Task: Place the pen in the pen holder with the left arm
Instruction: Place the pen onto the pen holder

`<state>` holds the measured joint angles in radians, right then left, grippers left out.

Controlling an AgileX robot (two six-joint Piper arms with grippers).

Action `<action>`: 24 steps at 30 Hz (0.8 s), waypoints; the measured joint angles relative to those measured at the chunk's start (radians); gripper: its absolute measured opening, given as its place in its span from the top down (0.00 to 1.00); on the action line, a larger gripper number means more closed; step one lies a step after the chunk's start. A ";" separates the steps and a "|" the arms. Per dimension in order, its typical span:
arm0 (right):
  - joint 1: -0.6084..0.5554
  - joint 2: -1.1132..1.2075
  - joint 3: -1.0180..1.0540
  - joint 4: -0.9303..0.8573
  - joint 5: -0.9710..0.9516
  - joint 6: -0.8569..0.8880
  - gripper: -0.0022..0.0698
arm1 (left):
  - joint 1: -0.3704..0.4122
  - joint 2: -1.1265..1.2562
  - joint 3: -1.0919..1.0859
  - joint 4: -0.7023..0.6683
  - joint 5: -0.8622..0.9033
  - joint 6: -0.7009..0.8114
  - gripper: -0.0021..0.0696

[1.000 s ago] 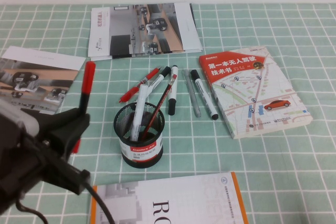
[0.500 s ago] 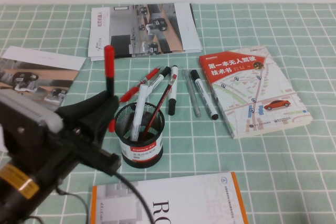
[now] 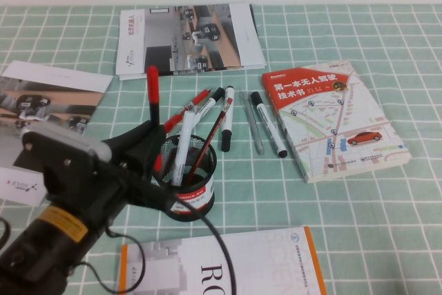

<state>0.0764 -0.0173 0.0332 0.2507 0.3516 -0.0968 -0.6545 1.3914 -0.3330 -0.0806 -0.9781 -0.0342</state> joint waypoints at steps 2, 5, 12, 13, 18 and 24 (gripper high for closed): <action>0.000 0.000 0.000 0.000 0.000 0.000 1.00 | 0.002 0.018 -0.015 0.000 0.000 0.000 0.89; 0.000 0.000 0.000 0.000 0.000 0.000 1.00 | 0.002 0.044 -0.041 0.000 -0.002 0.000 0.89; 0.000 0.000 0.000 0.000 0.000 0.000 1.00 | 0.002 0.091 -0.067 0.000 -0.006 0.000 0.89; 0.000 0.000 0.000 0.000 0.000 0.000 1.00 | 0.002 0.098 -0.067 0.000 -0.006 0.000 0.89; 0.000 0.000 0.000 0.000 0.000 0.000 1.00 | 0.002 0.129 -0.067 -0.023 -0.006 0.003 0.89; 0.000 0.000 0.000 0.000 0.000 0.000 1.00 | 0.002 0.156 -0.067 -0.041 -0.008 0.006 0.89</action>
<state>0.0764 -0.0173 0.0332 0.2507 0.3516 -0.0968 -0.6523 1.5477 -0.3999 -0.1215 -0.9860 -0.0285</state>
